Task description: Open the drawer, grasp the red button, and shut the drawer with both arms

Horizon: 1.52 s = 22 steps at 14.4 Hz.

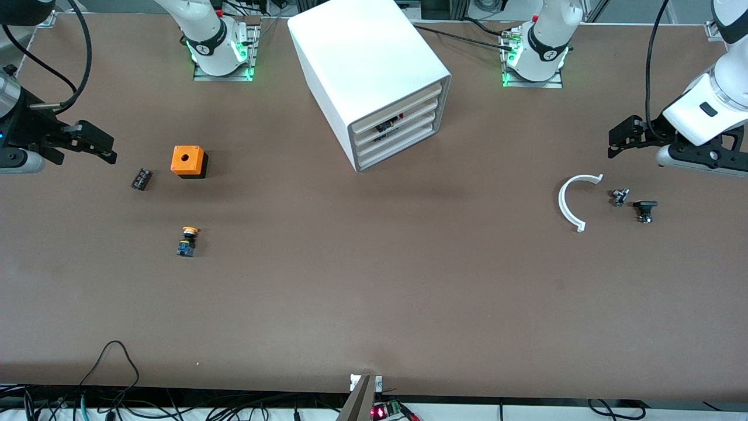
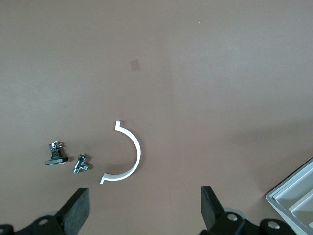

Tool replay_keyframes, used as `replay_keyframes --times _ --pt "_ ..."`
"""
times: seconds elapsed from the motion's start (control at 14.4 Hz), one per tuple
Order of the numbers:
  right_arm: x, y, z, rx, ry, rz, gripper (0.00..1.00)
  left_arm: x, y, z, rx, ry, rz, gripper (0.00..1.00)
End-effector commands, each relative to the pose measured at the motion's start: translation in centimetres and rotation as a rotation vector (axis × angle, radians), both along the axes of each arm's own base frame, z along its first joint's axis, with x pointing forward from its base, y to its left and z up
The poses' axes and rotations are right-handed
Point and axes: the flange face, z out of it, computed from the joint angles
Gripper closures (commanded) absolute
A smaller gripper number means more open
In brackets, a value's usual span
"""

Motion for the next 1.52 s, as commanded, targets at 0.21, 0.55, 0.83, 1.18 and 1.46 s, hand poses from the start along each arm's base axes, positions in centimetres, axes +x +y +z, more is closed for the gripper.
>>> replay_keyframes --times 0.21,0.55,0.83,1.18,1.46 --pt "-0.1 -0.2 0.6 0.017 -0.007 -0.003 0.00 -0.1 0.2 0.5 0.021 0.002 -0.016 0.00" --pt "0.3 -0.1 0.4 0.034 0.023 -0.006 0.00 -0.1 0.0 0.5 0.021 0.002 -0.020 0.00" --pt "1.9 -0.1 -3.3 0.038 0.081 0.034 0.00 0.2 0.1 -0.4 0.017 0.025 -0.019 0.00" --pt "4.0 0.0 -9.2 0.036 0.161 0.044 0.00 -2.4 -1.9 -3.5 -0.082 0.313 -0.057 0.00" --pt "4.9 0.1 -14.8 0.039 0.123 0.040 0.00 -2.9 -4.5 -5.3 -0.257 0.407 -0.189 0.00"
